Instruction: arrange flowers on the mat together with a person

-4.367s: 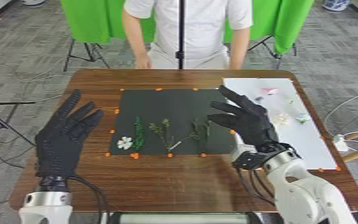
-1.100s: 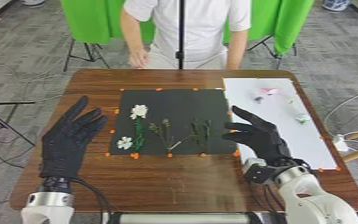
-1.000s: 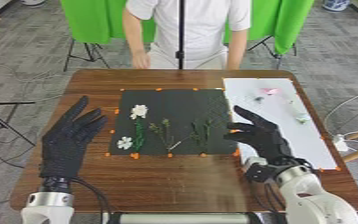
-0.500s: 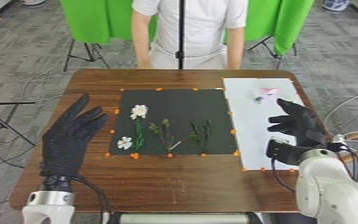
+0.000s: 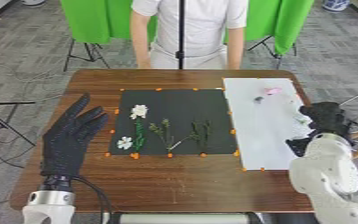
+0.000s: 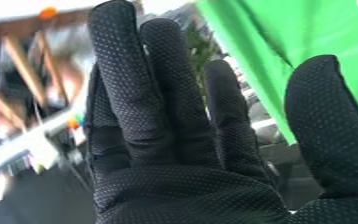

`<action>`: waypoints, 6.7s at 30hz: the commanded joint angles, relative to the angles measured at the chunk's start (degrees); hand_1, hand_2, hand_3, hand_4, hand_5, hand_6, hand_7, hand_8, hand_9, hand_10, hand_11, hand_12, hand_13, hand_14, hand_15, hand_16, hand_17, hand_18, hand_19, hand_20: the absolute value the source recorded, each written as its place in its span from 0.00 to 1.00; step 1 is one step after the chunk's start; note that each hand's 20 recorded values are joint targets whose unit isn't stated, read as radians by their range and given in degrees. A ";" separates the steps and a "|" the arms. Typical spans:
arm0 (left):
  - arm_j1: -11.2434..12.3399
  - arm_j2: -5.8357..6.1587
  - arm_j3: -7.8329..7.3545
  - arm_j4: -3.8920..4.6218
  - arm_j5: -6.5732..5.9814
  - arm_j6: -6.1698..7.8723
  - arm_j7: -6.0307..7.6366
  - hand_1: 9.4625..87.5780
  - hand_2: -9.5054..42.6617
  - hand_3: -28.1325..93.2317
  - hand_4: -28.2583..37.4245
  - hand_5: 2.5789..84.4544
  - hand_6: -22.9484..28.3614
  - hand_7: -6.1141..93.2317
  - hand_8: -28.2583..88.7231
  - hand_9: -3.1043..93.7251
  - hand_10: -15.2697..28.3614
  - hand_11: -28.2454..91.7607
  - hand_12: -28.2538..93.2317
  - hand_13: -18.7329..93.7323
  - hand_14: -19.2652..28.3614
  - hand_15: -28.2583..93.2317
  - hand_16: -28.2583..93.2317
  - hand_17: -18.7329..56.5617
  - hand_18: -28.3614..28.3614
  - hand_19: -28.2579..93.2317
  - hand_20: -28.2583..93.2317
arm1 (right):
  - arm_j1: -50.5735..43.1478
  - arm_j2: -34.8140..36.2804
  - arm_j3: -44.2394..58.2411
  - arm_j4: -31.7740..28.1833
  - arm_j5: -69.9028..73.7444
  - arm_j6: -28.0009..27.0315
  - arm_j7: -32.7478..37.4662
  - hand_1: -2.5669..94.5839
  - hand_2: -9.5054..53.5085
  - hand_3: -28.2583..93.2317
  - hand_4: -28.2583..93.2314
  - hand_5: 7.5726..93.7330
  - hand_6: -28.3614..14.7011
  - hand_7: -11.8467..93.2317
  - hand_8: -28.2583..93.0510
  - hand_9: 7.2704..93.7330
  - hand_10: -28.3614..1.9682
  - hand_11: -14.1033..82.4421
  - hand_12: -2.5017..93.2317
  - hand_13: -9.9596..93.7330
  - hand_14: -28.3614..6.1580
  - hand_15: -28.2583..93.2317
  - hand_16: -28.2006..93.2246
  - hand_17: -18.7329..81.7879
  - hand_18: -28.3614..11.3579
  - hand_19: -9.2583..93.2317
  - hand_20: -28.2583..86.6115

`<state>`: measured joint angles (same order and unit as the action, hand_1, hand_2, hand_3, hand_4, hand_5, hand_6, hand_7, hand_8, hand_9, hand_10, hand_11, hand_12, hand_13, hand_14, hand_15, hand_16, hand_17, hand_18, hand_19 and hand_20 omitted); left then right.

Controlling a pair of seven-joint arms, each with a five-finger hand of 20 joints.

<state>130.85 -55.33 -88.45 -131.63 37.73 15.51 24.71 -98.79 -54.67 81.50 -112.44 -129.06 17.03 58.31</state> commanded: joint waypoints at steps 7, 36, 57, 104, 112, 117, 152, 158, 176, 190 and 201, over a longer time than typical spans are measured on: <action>-0.65 0.24 0.79 0.12 -0.22 0.25 0.57 0.17 0.36 0.88 0.00 0.41 0.62 0.17 0.16 0.41 0.84 0.44 0.31 0.41 0.98 0.63 0.15 0.15 0.92 0.72 0.26 | 11.54 3.22 -5.14 10.88 0.42 -13.45 0.98 0.31 0.11 0.89 0.00 0.40 0.65 0.22 0.13 0.70 0.33 0.31 0.15 0.76 0.38 0.59 0.32 0.37 0.14 0.83 0.25; -0.21 -1.21 0.04 0.12 -0.27 -0.42 -0.82 0.17 0.36 0.88 0.00 0.41 0.62 0.17 0.16 0.41 0.83 0.44 0.31 0.41 0.98 0.63 0.15 0.15 0.92 0.72 0.26 | 14.10 5.41 -15.02 18.88 -10.76 -11.05 -0.78 0.57 0.00 0.77 0.00 0.94 0.80 0.22 0.21 0.99 0.69 0.24 0.24 0.88 0.62 0.51 0.38 0.41 0.28 0.79 0.28; -0.35 -1.67 -0.38 0.22 0.17 -0.93 -1.48 0.17 0.35 0.88 0.01 0.41 0.62 0.17 0.16 0.41 0.84 0.44 0.31 0.41 0.98 0.63 0.15 0.15 0.92 0.72 0.26 | 14.11 1.36 -11.37 14.33 -4.70 -21.20 -5.26 0.39 0.00 0.93 0.00 0.40 0.68 0.23 0.12 0.56 0.34 0.30 0.15 0.67 0.42 0.59 0.32 0.29 0.12 0.68 0.30; -3.76 -0.09 -2.25 -1.58 3.25 -5.70 0.67 0.14 0.31 0.85 0.00 0.40 0.61 0.17 0.16 0.41 0.84 0.44 0.31 0.41 0.99 0.64 0.15 0.17 0.96 0.78 0.29 | 29.30 -21.28 -38.76 15.51 -11.21 -14.68 -31.84 0.62 0.00 0.76 0.00 0.96 0.78 0.24 0.23 1.00 0.74 0.36 0.30 0.86 0.72 0.47 0.50 0.36 0.33 0.72 0.31; -4.62 -0.95 -2.31 -1.24 3.11 -7.02 -0.69 0.14 0.31 0.86 0.00 0.40 0.61 0.17 0.16 0.41 0.84 0.44 0.31 0.41 0.99 0.64 0.15 0.17 0.96 0.77 0.29 | 33.13 -19.90 -44.56 18.82 -12.52 -15.36 -28.23 0.63 0.00 0.74 0.00 0.95 0.80 0.23 0.22 1.00 0.75 0.33 0.32 0.84 0.71 0.48 0.50 0.35 0.33 0.70 0.32; -5.66 -1.18 -1.94 -0.84 2.28 -7.71 -0.87 0.15 0.32 0.86 0.00 0.40 0.61 0.17 0.16 0.41 0.84 0.44 0.31 0.41 0.99 0.64 0.15 0.17 0.95 0.76 0.28 | 33.54 -20.31 -45.05 19.20 -14.38 -16.06 -28.87 0.62 0.00 0.74 0.00 0.90 0.83 0.21 0.21 0.98 0.75 0.23 0.36 0.79 0.67 0.49 0.47 0.33 0.33 0.64 0.34; -6.46 -1.23 -1.01 -0.40 2.04 -6.82 -2.67 0.17 0.32 0.87 0.01 0.40 0.62 0.18 0.16 0.41 0.84 0.45 0.31 0.41 0.99 0.65 0.14 0.16 0.94 0.74 0.28 | 31.29 -21.32 -43.91 18.52 -20.50 -29.15 -31.58 0.45 0.00 0.88 0.00 0.69 0.84 0.24 0.12 0.67 0.53 0.35 0.16 0.63 0.51 0.56 0.34 0.25 0.32 0.61 0.36; -6.24 -1.21 -1.07 -0.49 2.26 -6.87 -2.94 0.17 0.32 0.87 0.01 0.40 0.62 0.18 0.16 0.41 0.84 0.45 0.31 0.41 0.99 0.65 0.14 0.16 0.94 0.75 0.28 | 30.63 -22.01 -42.91 17.64 -21.96 -30.22 -32.23 0.42 0.00 0.88 0.00 0.66 0.84 0.24 0.12 0.66 0.51 0.35 0.16 0.62 0.49 0.56 0.34 0.25 0.30 0.61 0.36; -5.38 -3.85 -2.52 -0.96 3.84 -8.06 -5.18 0.18 0.33 0.87 0.04 0.41 0.62 0.17 0.16 0.41 0.84 0.45 0.31 0.41 0.99 0.65 0.14 0.16 0.95 0.75 0.28 | 29.00 -23.76 -40.63 15.48 -23.52 -40.72 -33.05 0.34 0.00 0.87 0.00 0.54 0.81 0.23 0.12 0.53 0.40 0.35 0.16 0.52 0.36 0.64 0.31 0.21 0.25 0.61 0.37; -4.85 -3.91 -2.62 -1.20 3.90 -7.64 -5.11 0.19 0.33 0.88 0.05 0.41 0.62 0.17 0.16 0.41 0.84 0.45 0.31 0.41 0.99 0.65 0.14 0.17 0.96 0.75 0.27 | 29.31 -23.58 -40.99 14.71 -24.45 -40.50 -31.30 0.30 0.00 0.86 0.00 0.52 0.78 0.23 0.12 0.47 0.30 0.33 0.16 0.45 0.28 0.67 0.30 0.19 0.22 0.60 0.37; -4.25 -3.81 -2.71 -1.46 3.75 -7.25 -4.71 0.19 0.34 0.88 0.05 0.41 0.62 0.18 0.16 0.41 0.84 0.45 0.31 0.41 0.99 0.65 0.14 0.17 0.96 0.76 0.27 | 28.21 -24.56 -39.23 12.84 -26.08 -39.86 -33.21 0.29 0.00 0.87 0.00 0.52 0.77 0.23 0.12 0.47 0.28 0.36 0.17 0.43 0.25 0.75 0.28 0.19 0.21 0.61 0.38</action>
<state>125.54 -58.85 -91.03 -132.70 41.39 8.03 20.08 -69.91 -78.12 41.23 -97.79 -152.80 -23.74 26.35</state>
